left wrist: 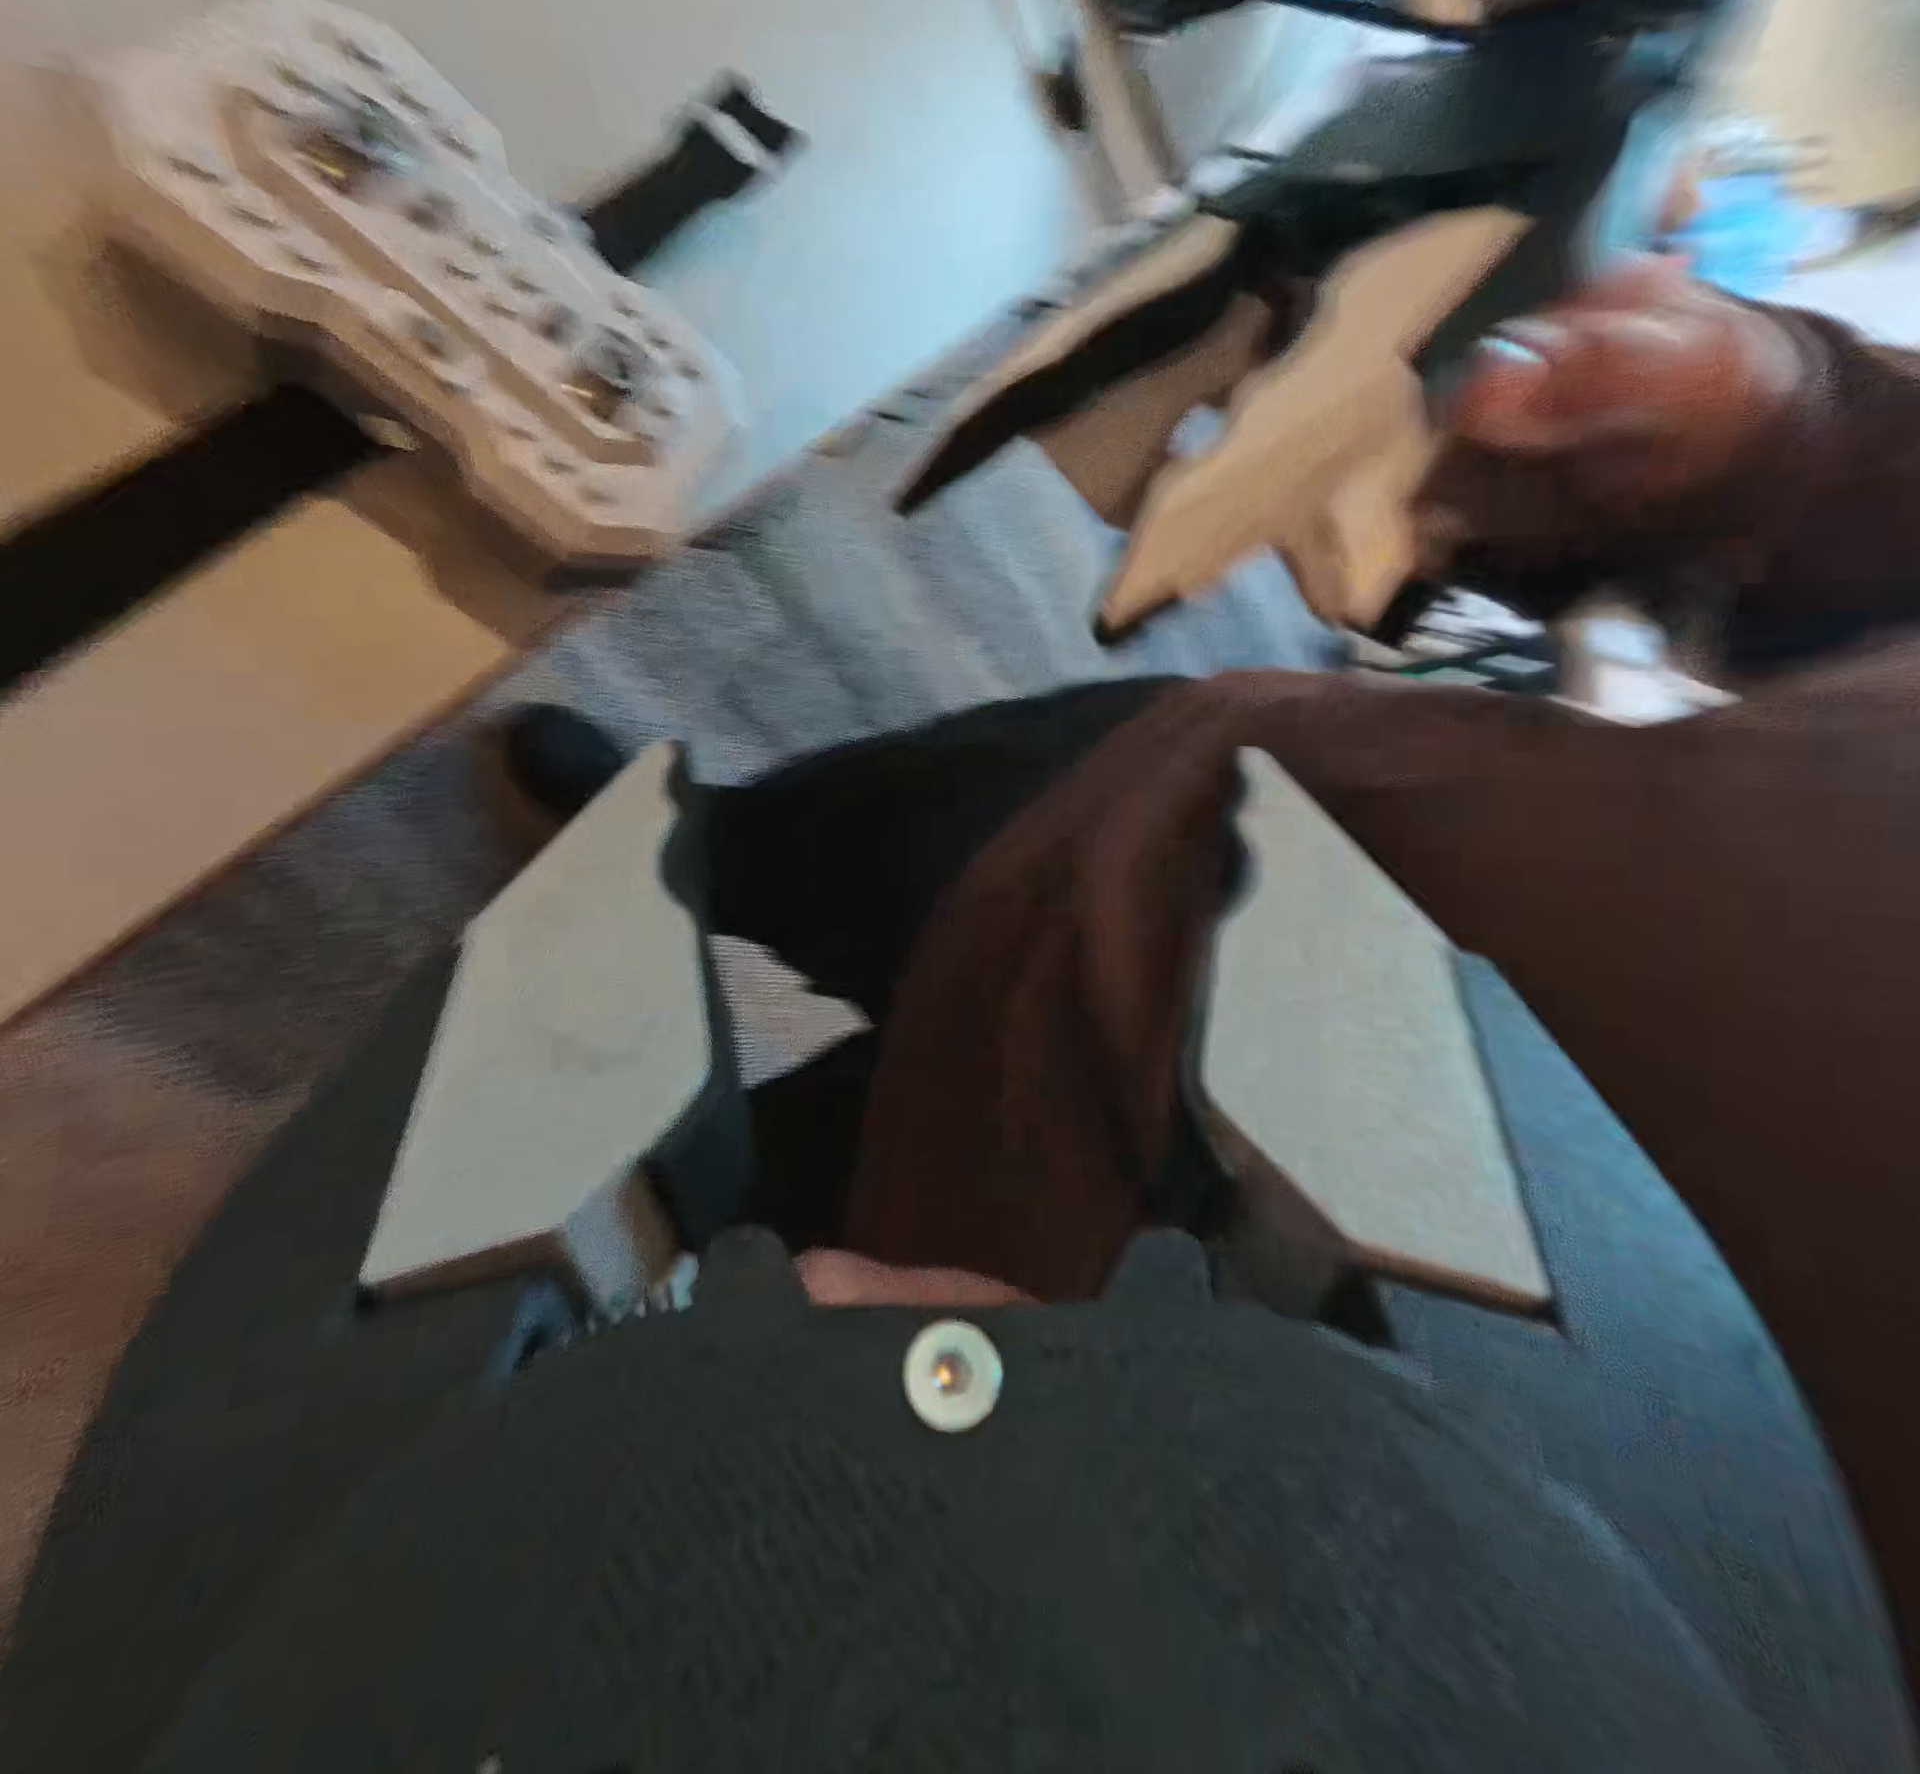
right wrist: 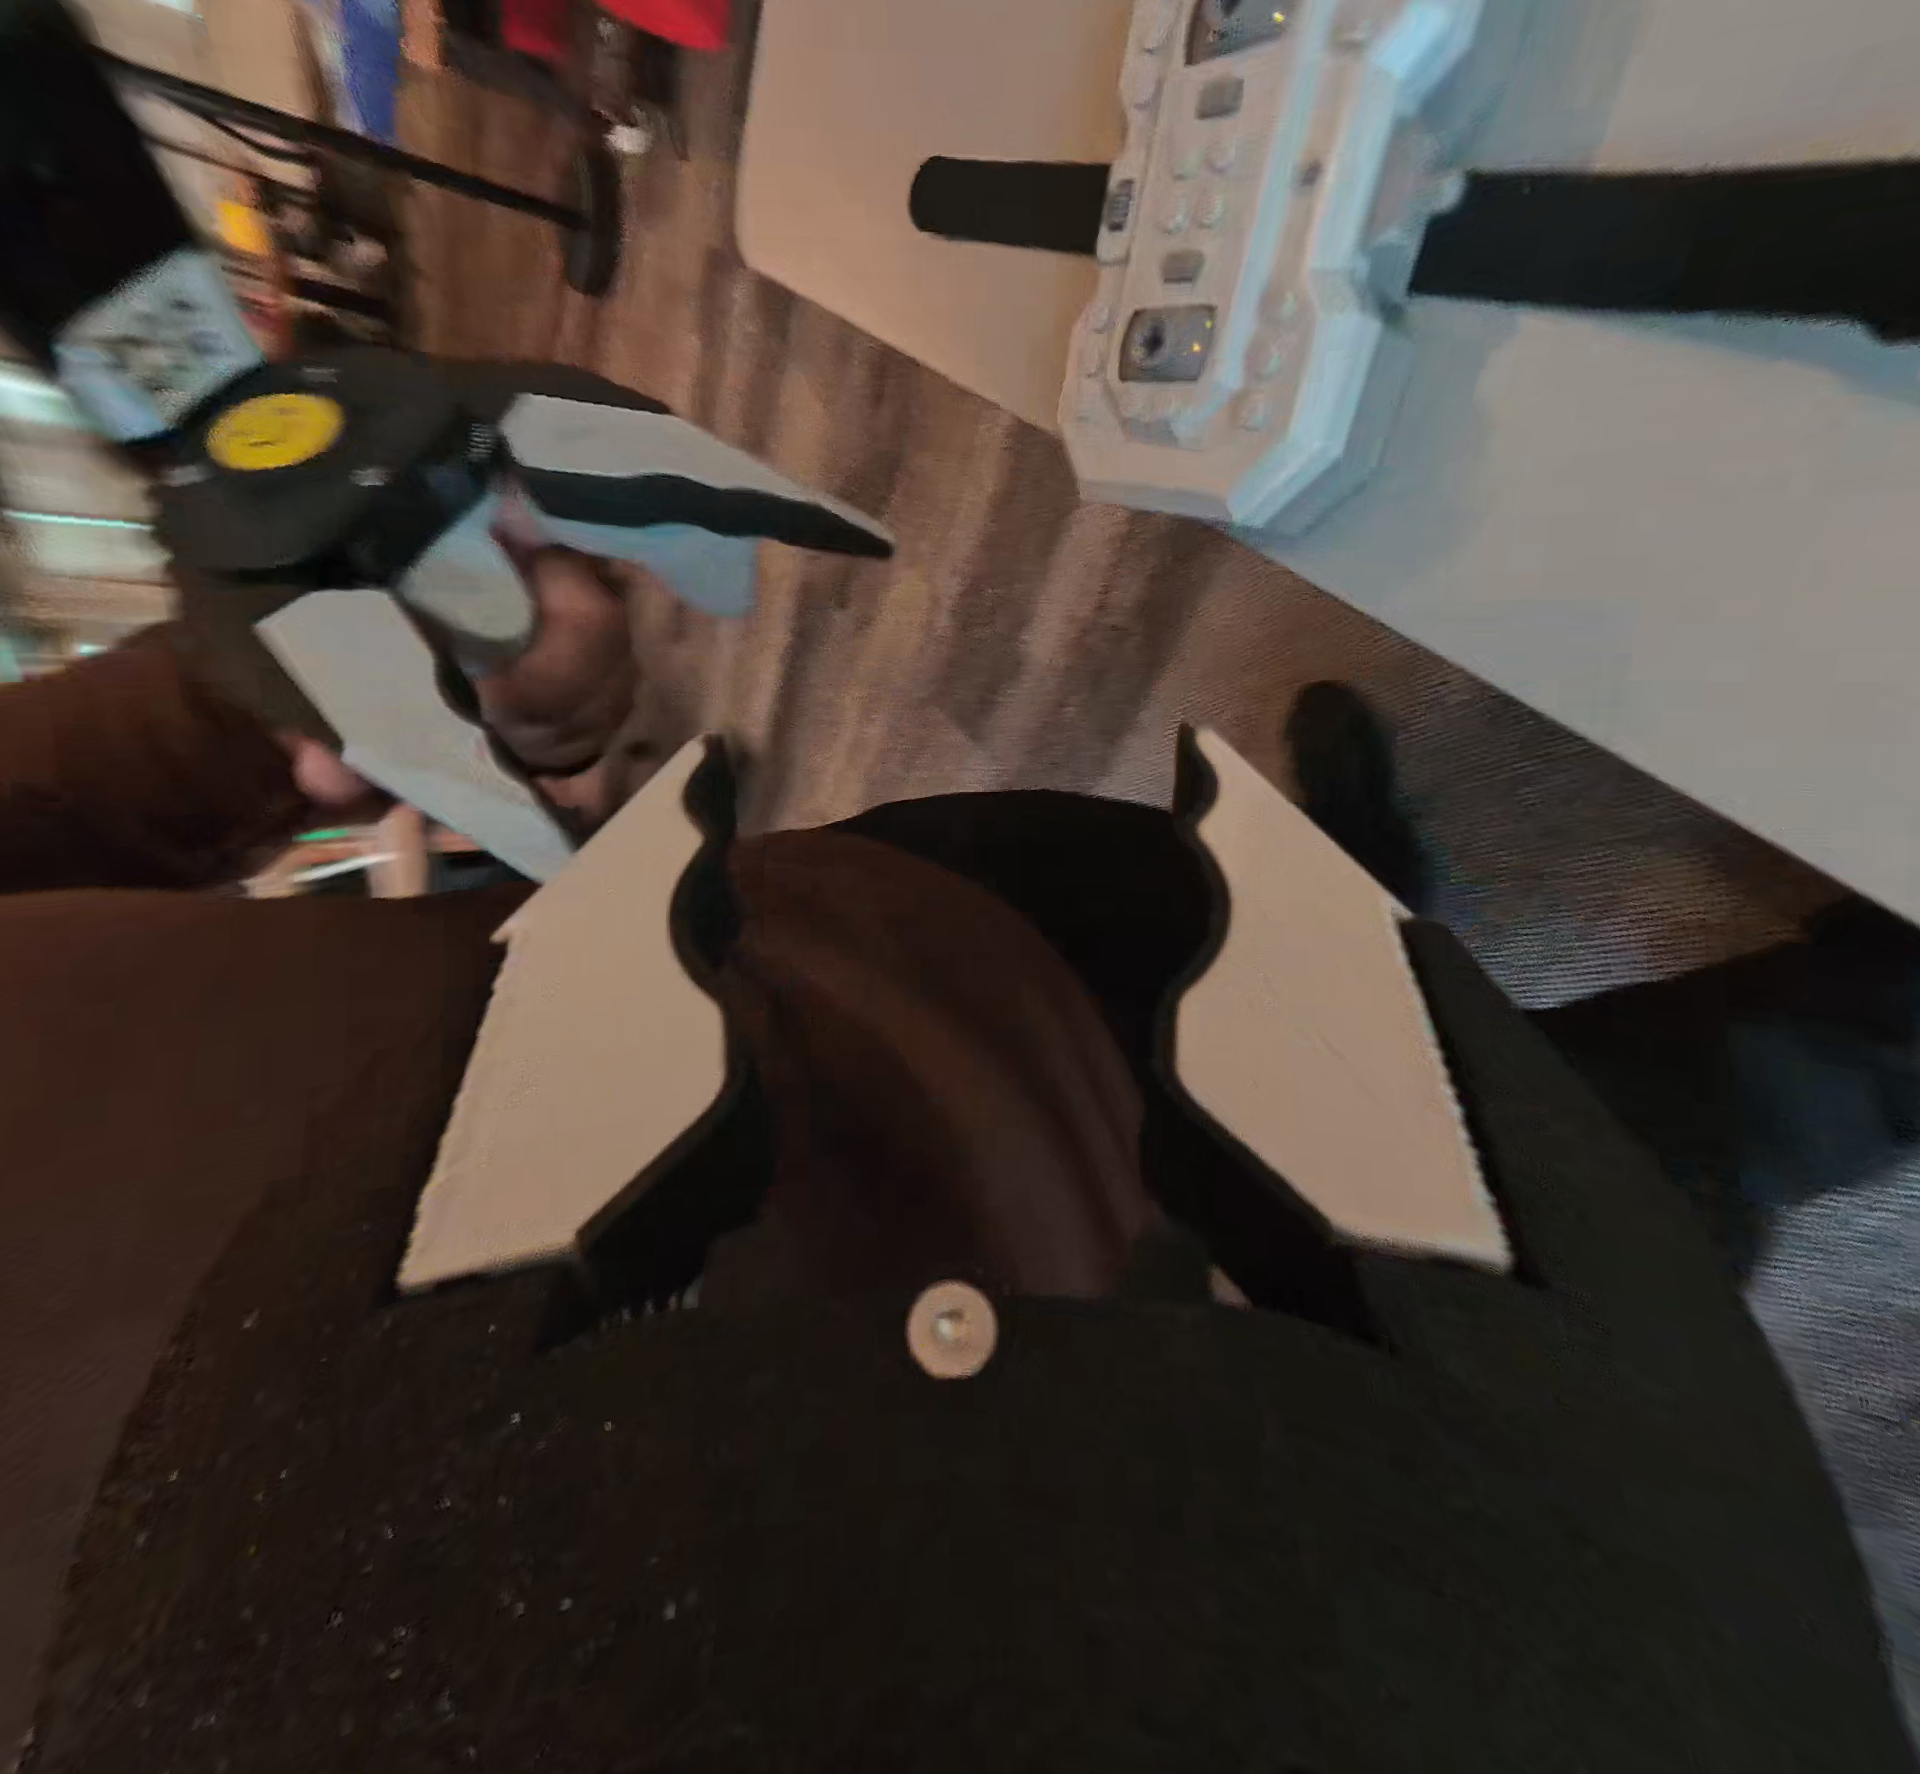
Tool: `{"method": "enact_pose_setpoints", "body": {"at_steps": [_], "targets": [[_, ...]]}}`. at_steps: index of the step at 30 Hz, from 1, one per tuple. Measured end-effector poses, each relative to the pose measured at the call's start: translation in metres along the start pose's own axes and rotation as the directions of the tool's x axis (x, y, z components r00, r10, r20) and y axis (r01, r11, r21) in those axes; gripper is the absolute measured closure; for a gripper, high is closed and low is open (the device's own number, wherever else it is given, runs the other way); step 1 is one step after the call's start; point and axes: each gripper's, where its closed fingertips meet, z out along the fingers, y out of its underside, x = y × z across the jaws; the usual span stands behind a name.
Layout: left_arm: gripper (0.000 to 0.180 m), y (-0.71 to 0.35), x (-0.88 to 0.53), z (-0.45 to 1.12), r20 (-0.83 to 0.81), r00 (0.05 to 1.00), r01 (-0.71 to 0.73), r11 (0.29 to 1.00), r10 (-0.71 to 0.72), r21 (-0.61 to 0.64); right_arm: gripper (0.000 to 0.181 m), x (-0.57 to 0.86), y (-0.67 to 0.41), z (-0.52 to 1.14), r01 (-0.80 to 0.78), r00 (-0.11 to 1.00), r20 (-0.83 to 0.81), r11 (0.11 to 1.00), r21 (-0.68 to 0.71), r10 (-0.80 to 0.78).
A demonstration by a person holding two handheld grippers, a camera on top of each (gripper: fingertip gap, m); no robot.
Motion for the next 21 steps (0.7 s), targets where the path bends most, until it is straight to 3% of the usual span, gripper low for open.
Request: {"method": "enact_pose_setpoints", "body": {"at_steps": [2, 8, 10, 15, 21], "targets": [[0.078, 0.003, 0.01, -0.007, -0.227, 0.966, 0.121, 0.992, -0.127, -0.042, 0.097, -0.011, 0.003, -0.015, -0.076, 0.973, 0.213, 0.995, -0.06, 0.087], [0.069, 0.004, 0.006, -0.019, -0.476, 0.817, 0.228, 0.941, -0.325, -0.251, 0.098, -0.018, 0.013, -0.025, -0.138, 0.877, 0.402, 0.938, -0.317, 0.264], [0.059, -0.004, -0.002, -0.013, -0.476, 0.792, 0.244, 0.912, -0.383, -0.329, 0.095, -0.02, 0.005, -0.016, -0.139, 0.857, 0.414, 0.912, -0.386, 0.306], [0.061, -0.023, -0.018, 0.001, -0.432, 0.746, 0.284, 0.828, -0.507, -0.483, 0.094, -0.014, -0.026, 0.005, -0.139, 0.86, 0.368, 0.855, -0.499, 0.354], [0.055, -0.036, -0.028, 0.001, -0.391, 0.754, 0.311, 0.812, -0.527, -0.493, 0.094, -0.006, -0.035, 0.007, -0.179, 0.847, 0.326, 0.802, -0.57, 0.421]]}}
